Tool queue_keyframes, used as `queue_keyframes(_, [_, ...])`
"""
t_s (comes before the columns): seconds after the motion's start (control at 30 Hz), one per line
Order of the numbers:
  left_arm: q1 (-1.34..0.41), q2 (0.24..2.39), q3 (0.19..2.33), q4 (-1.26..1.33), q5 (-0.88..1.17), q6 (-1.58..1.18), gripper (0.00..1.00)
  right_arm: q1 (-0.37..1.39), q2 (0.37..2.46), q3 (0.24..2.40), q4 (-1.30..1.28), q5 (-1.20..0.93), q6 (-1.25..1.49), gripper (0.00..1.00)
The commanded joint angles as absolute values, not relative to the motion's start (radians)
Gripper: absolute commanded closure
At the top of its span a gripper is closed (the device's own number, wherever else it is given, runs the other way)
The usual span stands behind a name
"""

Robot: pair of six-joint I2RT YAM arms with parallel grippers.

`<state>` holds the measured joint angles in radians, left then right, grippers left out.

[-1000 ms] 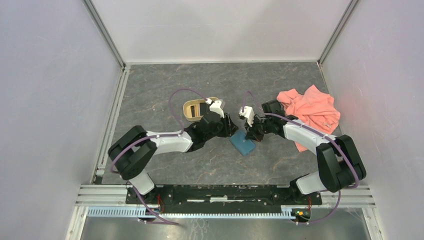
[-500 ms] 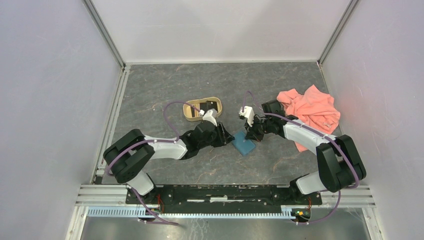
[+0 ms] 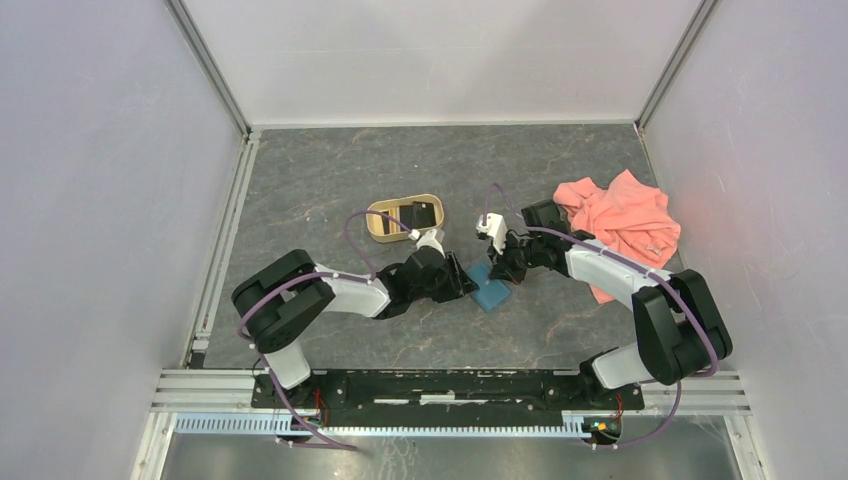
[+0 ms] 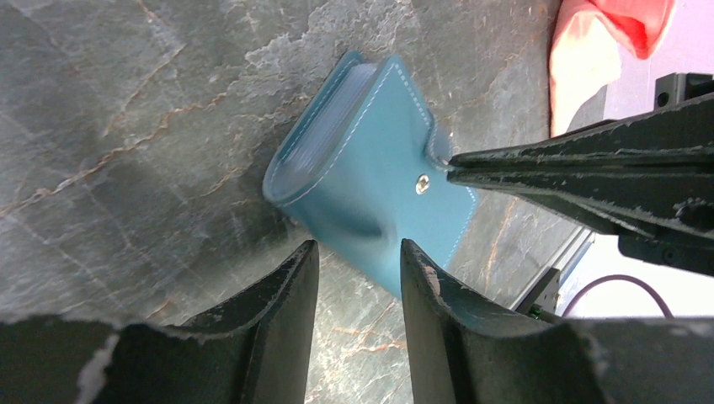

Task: Put the credit cards into the card holder
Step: Close the card holder at the center of the board.

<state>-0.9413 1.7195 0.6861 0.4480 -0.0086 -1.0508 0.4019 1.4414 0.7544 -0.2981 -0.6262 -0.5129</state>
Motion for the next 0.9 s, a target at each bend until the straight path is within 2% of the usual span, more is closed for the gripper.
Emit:
queue_keyframes(0.0, [-0.948, 1.746, 0.732, 0.413, -0.058, -1.101, 0.53, 0.417, 1.448, 0.744, -0.273, -0.626, -0.508, 1.0])
queue_keyframes(0.87, [-0.948, 1.827, 0.779, 0.401, -0.059, -1.109, 0.6, 0.449, 1.443, 0.749, -0.311, -0.626, -0.561, 1.0])
